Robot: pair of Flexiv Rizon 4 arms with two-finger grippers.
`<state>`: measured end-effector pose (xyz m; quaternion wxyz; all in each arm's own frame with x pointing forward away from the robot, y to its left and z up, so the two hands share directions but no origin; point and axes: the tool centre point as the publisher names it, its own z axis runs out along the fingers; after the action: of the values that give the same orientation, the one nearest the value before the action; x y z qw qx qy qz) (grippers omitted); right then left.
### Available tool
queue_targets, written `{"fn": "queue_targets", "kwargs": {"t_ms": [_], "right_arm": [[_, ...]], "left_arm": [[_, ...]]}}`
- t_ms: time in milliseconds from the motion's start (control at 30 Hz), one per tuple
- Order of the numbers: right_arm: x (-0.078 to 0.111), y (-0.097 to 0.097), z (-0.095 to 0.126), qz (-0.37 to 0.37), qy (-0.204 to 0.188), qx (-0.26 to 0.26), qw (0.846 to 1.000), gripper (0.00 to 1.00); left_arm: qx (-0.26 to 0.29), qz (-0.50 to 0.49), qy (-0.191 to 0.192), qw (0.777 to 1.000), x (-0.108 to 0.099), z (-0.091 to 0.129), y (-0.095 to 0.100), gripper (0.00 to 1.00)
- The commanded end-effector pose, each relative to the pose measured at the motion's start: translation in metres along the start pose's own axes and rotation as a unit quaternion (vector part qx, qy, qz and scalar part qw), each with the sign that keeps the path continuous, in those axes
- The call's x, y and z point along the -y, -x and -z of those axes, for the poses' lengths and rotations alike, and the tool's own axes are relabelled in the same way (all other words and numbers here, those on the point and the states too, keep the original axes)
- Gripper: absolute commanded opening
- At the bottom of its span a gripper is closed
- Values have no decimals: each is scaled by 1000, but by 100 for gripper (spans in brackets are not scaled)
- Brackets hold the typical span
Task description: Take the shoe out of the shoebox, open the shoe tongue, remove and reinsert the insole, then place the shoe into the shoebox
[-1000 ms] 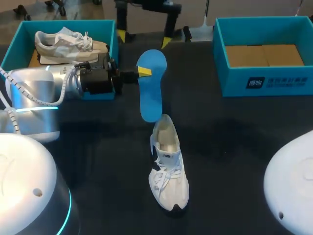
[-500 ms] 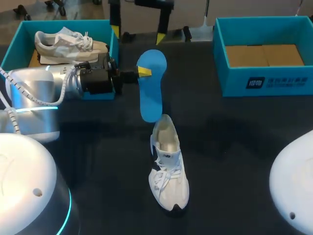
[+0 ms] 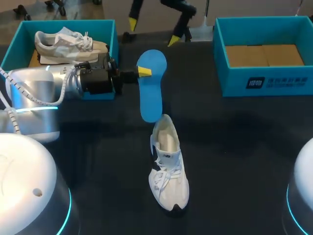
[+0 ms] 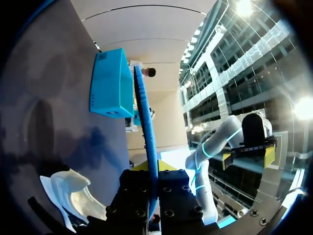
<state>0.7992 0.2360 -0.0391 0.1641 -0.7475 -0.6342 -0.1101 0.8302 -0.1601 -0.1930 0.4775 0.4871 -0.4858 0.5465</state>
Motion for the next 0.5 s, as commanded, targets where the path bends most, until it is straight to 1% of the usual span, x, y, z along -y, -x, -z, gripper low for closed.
{"fn": "queue_targets", "kwargs": {"t_ms": [33,200,367,500], "right_arm": [[-2,14,1,0,1,-223,975,100],[-4,22,1,1,4,-288,958,100],[-6,30,-4,11,4,-341,940,100],[-10,36,-10,10,1,-373,928,100]], "left_arm": [[1,0,1,1000,0,1,0,0],[1,0,1,1000,0,1,0,0],[1,0,1,1000,0,1,0,0],[1,0,1,1000,0,1,0,0]]}}
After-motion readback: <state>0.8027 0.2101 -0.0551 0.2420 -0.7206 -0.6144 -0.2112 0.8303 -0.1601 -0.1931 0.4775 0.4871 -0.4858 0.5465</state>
